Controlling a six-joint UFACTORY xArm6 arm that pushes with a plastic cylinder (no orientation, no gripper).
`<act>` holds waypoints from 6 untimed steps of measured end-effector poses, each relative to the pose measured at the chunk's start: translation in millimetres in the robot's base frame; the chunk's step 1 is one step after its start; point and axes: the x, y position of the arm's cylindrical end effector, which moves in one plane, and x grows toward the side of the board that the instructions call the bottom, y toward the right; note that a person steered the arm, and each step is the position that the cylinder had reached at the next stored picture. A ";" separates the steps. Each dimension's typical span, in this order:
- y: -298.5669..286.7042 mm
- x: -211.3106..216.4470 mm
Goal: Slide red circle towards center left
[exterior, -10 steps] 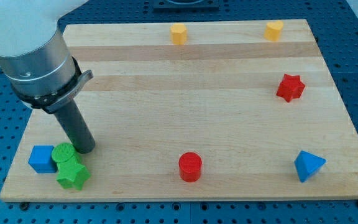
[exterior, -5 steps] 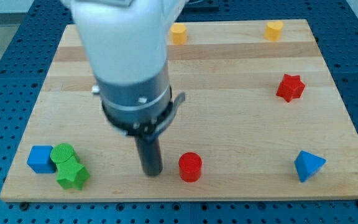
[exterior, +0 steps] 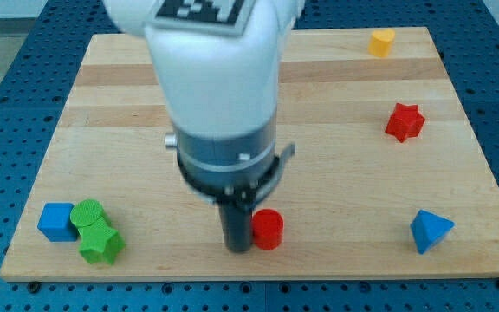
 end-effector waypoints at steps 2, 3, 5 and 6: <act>0.1 -74.8; 17.5 -84.4; 128.5 -11.8; 113.4 35.3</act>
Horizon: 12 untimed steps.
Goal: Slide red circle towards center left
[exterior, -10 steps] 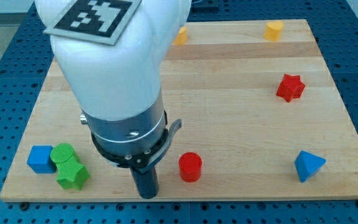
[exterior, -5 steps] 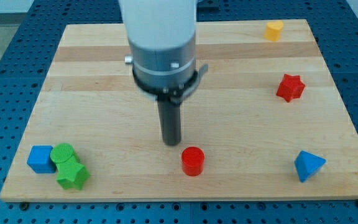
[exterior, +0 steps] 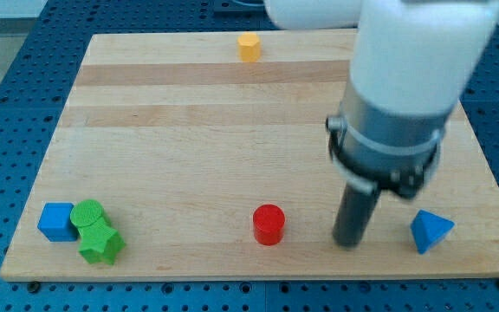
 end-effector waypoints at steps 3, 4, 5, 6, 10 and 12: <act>-36.1 -10.9; -45.0 -34.8; -50.1 -71.7; -53.4 -76.7; -38.5 -10.7; -51.6 -18.5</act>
